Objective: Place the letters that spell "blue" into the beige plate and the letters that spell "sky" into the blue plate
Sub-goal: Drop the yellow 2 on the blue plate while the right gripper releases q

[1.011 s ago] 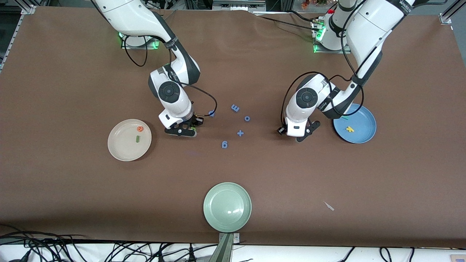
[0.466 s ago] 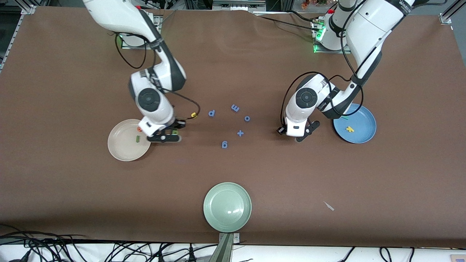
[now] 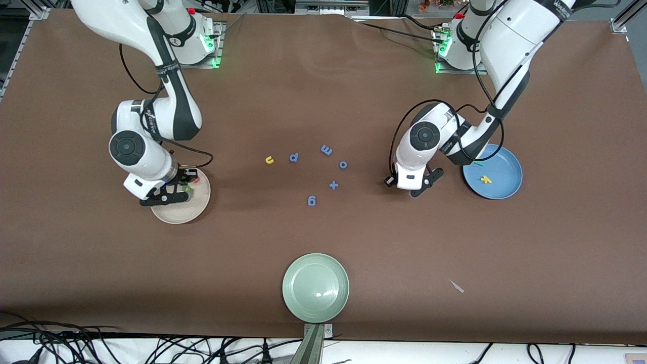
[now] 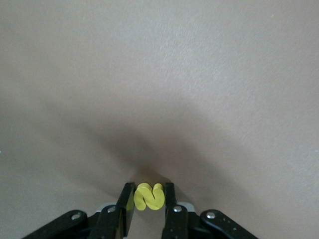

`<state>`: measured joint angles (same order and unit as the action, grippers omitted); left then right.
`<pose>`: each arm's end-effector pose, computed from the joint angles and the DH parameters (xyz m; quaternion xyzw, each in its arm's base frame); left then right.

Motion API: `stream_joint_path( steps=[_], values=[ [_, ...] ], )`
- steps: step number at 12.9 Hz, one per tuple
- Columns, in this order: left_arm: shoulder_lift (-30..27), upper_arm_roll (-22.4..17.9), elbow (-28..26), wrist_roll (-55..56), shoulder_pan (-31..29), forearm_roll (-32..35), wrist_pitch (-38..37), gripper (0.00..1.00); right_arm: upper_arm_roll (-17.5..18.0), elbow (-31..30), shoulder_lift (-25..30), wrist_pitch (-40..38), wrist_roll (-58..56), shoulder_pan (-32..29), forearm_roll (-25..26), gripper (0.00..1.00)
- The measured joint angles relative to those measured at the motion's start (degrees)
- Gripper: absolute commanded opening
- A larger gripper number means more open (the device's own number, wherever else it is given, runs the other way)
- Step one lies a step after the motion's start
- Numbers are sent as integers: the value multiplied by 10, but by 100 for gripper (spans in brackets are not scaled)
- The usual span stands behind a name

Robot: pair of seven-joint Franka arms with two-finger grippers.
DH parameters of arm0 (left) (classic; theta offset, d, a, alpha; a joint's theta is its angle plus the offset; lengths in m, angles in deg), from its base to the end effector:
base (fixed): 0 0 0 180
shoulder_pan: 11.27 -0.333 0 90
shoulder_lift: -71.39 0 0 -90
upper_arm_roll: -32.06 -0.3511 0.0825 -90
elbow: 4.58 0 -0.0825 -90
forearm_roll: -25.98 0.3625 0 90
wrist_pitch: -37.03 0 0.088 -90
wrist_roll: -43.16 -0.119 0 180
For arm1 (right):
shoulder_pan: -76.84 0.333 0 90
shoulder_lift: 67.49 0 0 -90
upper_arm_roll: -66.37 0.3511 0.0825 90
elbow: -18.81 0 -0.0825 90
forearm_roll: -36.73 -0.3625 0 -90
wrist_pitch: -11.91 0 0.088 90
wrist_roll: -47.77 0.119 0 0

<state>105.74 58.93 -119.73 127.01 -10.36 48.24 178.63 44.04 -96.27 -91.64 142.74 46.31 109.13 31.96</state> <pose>0.5374 -0.2680 0.2108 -0.9340 -0.3564 0.0238 0.0094 0.5781 0.1153 0.2853 0.9939 0.0813 -0.0521 0.0529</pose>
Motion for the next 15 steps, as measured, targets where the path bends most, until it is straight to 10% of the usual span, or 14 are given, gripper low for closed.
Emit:
stream_joint_path(
  steps=[7,15],
  values=[
    [-19,2,38,-77,-45,0,-101,26,16,2,1,4,15,11,-74,64],
    [-83,95,-23,-367,-282,9,-208,29,160,-23,9,55,360,62,-78,83]
  ],
)
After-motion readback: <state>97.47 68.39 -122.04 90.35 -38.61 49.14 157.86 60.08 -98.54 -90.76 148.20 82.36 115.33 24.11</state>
